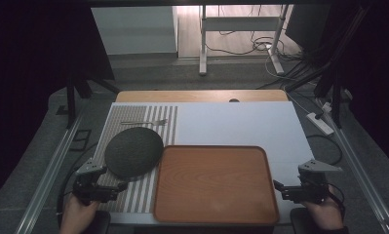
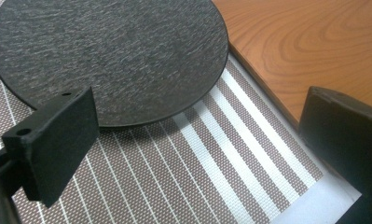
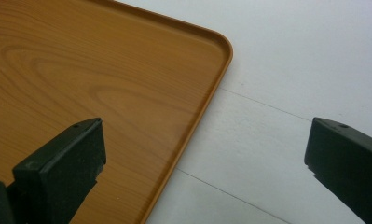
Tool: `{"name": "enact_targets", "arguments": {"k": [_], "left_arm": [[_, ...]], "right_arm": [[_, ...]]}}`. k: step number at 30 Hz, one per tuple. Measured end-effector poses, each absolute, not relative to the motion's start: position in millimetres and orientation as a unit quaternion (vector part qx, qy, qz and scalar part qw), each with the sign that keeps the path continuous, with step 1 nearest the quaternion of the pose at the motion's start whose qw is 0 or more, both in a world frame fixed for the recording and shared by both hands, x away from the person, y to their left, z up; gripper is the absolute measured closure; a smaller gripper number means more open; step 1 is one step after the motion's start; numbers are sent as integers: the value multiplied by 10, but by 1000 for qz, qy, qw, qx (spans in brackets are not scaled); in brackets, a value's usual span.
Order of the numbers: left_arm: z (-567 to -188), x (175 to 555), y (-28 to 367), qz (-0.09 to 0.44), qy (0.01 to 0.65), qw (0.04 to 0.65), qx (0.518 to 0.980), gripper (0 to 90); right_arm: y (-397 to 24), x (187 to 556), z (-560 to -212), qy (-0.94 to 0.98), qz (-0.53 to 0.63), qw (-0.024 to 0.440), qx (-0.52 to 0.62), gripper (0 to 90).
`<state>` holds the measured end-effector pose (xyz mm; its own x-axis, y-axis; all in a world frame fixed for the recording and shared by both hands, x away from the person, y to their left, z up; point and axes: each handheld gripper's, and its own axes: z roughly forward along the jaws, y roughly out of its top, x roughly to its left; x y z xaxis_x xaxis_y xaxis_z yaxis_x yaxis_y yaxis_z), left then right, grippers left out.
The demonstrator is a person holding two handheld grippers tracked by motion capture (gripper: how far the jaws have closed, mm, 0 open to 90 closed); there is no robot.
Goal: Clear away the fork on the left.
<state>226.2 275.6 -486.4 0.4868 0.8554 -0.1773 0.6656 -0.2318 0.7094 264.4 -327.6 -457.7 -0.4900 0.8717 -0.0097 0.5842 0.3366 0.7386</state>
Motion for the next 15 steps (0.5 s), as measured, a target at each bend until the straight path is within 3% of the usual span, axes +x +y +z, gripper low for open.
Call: {"name": "enact_targets", "arguments": {"k": [15], "left_arm": [[-4897, 2447, 2702, 101, 479, 386, 782, 0]], "right_arm": [[-3258, 2647, -4582, 795, 337, 211, 458, 0]]}}
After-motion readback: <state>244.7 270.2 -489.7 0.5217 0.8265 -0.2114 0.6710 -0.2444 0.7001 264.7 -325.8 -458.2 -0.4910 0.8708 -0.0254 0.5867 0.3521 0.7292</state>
